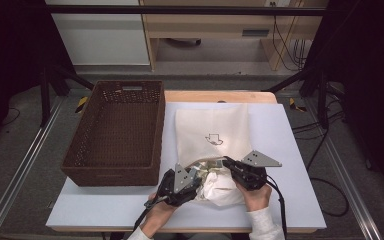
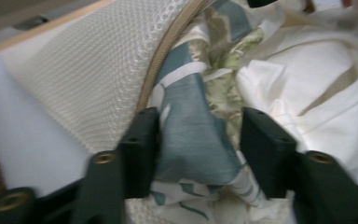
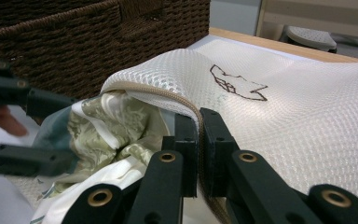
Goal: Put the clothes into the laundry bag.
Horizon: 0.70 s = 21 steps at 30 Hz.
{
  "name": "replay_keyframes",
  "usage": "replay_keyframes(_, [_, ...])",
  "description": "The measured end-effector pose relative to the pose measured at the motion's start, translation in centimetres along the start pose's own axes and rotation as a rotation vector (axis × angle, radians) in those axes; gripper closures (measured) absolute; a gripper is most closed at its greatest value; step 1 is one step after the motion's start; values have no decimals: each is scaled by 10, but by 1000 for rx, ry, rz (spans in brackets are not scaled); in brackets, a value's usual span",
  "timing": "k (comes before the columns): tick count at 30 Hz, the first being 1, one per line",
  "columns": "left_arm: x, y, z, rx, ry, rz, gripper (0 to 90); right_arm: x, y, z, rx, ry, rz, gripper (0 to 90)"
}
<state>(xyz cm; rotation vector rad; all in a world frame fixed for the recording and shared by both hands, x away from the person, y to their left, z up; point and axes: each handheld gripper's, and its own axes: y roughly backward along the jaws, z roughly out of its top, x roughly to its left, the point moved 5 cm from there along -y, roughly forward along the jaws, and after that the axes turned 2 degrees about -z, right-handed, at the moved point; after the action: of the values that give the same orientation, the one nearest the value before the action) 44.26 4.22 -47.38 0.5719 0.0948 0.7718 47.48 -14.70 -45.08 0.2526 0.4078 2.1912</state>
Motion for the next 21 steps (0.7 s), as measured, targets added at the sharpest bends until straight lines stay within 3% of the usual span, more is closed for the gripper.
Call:
replay_keyframes(1, [0, -1, 0, -5, 20, -13, 681, 0, 0, 0, 1, 0, 0, 864])
replay_keyframes(3, [1, -2, 3, -17, 51, -19, 785, 0, -1, 0, 3, -3, 3, 865])
replay_keyframes(5, [0, -3, 8, -27, 57, -27, 820, 0, -1, 0, 2, -3, 0, 865])
replay_keyframes(11, [-8, -19, 30, -8, 17, -21, 829, -2, 3, 4, -25, -12, 4, 866])
replay_keyframes(14, [-2, -39, 33, 31, -46, 74, 820, -1, 6, 6, -38, -23, 9, 866])
replay_keyframes(15, [3, -47, 32, 47, -31, 90, 813, -1, 7, 7, -43, -22, 13, 866])
replay_keyframes(17, [13, -56, 29, 44, 19, 75, 798, 0, 8, 8, -40, -11, 19, 866])
replay_keyframes(20, [16, -50, 29, 20, 25, 31, 756, 0, 5, 6, -23, -3, 8, 866])
replay_keyframes(21, [15, -47, 30, 15, 21, 11, 692, -1, 4, 5, -16, -8, 9, 866])
